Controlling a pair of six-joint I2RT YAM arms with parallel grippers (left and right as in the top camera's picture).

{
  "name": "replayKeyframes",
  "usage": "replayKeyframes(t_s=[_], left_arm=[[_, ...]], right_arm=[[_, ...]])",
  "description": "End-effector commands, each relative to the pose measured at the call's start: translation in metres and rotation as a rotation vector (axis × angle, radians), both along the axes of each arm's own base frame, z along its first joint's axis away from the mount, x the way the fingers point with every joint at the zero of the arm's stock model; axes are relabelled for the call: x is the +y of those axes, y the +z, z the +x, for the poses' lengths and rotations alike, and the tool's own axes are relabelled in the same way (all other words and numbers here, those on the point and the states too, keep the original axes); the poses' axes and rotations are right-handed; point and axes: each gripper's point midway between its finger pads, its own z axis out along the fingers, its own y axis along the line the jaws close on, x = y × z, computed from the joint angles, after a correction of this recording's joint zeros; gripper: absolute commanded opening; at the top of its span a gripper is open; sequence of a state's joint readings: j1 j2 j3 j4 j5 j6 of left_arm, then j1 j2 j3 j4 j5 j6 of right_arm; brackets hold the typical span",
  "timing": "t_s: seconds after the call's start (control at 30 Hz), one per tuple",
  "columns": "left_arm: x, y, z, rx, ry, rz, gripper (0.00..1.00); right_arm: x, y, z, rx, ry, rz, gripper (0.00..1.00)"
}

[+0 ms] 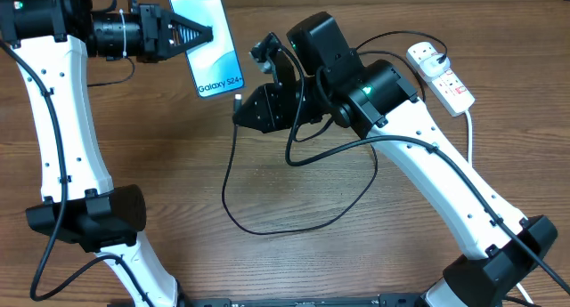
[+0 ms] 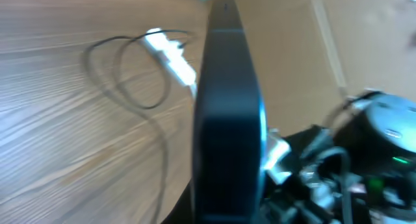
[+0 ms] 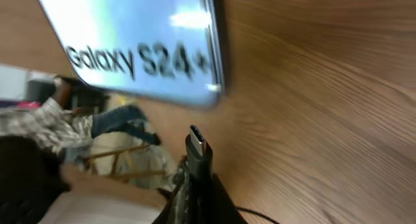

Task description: Plug charger to phone and switch on socket

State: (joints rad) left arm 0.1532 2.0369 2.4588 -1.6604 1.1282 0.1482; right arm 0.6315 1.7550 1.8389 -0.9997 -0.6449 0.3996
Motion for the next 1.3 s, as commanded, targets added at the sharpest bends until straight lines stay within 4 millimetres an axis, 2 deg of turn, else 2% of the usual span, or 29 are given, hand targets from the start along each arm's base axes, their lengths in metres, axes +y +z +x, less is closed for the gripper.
replayKeyframes(t_s=[0.0, 0.07, 0.17, 0.27, 0.33, 0.47, 0.5, 0.6, 0.7, 0.77, 0.87, 0.9, 0.93, 1.07, 1.17, 1.27], left_arm=[[0.039, -0.035, 0.018, 0.138, 0.214, 0.219, 0.04], [0.077, -0.060, 0.027, 0.242, 0.415, 0.400, 0.04], [0.107, -0.076, 0.025, 0.312, 0.557, 0.548, 0.04], [0.114, -0.079, 0.023, 0.323, 0.576, 0.591, 0.04], [0.114, -0.080, 0.022, 0.326, 0.577, 0.593, 0.04], [0.114, -0.080, 0.022, 0.326, 0.577, 0.593, 0.04], [0.114, -0.080, 0.022, 0.325, 0.574, 0.595, 0.04], [0.114, -0.080, 0.021, 0.328, 0.573, 0.596, 0.04], [0.114, -0.080, 0.021, 0.328, 0.573, 0.595, 0.04], [0.114, -0.080, 0.022, 0.327, 0.574, 0.594, 0.04], [0.114, -0.080, 0.022, 0.327, 0.573, 0.595, 0.04], [0.114, -0.080, 0.022, 0.328, 0.573, 0.595, 0.04], [0.114, -0.080, 0.022, 0.328, 0.573, 0.595, 0.04], [0.114, -0.080, 0.021, 0.328, 0.573, 0.595, 0.04], [0.114, -0.081, 0.020, 0.333, 0.571, 0.596, 0.04], [0.113, -0.082, 0.018, 0.338, 0.562, 0.601, 0.04]], right_arm=[[-0.015, 0.009, 0.007, -0.050, -0.091, -0.057, 0.04], [-0.028, -0.007, 0.007, -0.032, -0.137, -0.150, 0.04], [-0.048, -0.036, 0.008, 0.028, -0.246, -0.295, 0.04], [-0.068, -0.074, 0.006, 0.084, -0.352, -0.440, 0.04], [-0.072, -0.098, -0.001, 0.130, -0.367, -0.485, 0.04], [-0.085, -0.157, -0.023, 0.241, -0.370, -0.570, 0.04], [-0.094, -0.183, -0.035, 0.291, -0.381, -0.612, 0.04], [-0.109, -0.218, -0.053, 0.350, -0.387, -0.670, 0.04], [-0.112, -0.234, -0.063, 0.383, -0.379, -0.671, 0.04], [-0.102, -0.234, -0.063, 0.394, -0.352, -0.619, 0.10], [-0.076, -0.225, -0.065, 0.383, -0.268, -0.512, 0.42], [-0.070, -0.223, -0.066, 0.378, -0.253, -0.495, 0.57], [-0.064, -0.223, -0.072, 0.351, -0.211, -0.501, 0.81], [-0.066, -0.241, -0.101, 0.336, -0.147, -0.639, 0.81], [-0.064, -0.259, -0.122, 0.347, -0.110, -0.727, 0.71], [-0.067, -0.276, -0.129, 0.361, -0.168, -0.808, 0.59]])
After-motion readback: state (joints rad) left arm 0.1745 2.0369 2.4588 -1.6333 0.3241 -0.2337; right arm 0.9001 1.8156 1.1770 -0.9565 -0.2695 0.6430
